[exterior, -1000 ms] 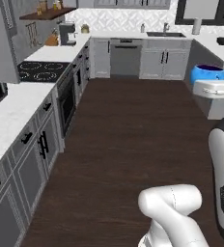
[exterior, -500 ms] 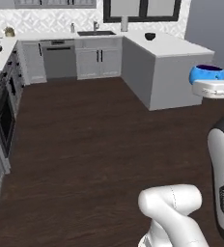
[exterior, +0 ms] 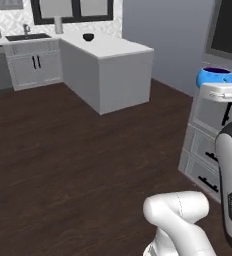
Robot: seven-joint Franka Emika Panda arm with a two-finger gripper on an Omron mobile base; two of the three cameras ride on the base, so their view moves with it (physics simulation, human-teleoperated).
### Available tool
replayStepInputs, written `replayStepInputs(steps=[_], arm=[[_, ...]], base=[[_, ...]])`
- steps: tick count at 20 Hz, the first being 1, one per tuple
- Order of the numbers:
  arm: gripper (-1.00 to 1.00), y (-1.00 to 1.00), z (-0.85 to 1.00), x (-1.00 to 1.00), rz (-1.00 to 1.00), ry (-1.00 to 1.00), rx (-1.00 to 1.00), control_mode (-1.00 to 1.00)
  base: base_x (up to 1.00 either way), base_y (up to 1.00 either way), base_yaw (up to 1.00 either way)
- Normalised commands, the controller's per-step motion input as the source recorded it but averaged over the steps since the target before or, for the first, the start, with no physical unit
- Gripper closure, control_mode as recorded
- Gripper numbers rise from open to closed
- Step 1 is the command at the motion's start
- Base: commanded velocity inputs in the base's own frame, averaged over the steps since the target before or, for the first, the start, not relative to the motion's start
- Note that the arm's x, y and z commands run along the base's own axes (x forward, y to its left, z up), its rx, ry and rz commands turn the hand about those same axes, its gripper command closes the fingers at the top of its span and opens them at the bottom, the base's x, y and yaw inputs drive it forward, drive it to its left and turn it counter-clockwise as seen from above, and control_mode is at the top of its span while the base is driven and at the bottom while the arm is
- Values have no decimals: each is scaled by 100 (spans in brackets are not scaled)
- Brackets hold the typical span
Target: Gather all objects into one cabinet and sort the glasses and bowls to opposite sides.
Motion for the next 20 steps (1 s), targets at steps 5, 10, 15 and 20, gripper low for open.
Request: replayStepInputs(steps=[5,10,15,20], arm=[[100,0,0,0,0,0,0,100],[100,0,0,0,0,0,0,100],[100,0,0,0,0,0,0,100],[100,0,0,0,0,0,0,100]], base=[[0,-37,-53],[0,-33,-59],[0,-28,-60],[0,-30,-56]])
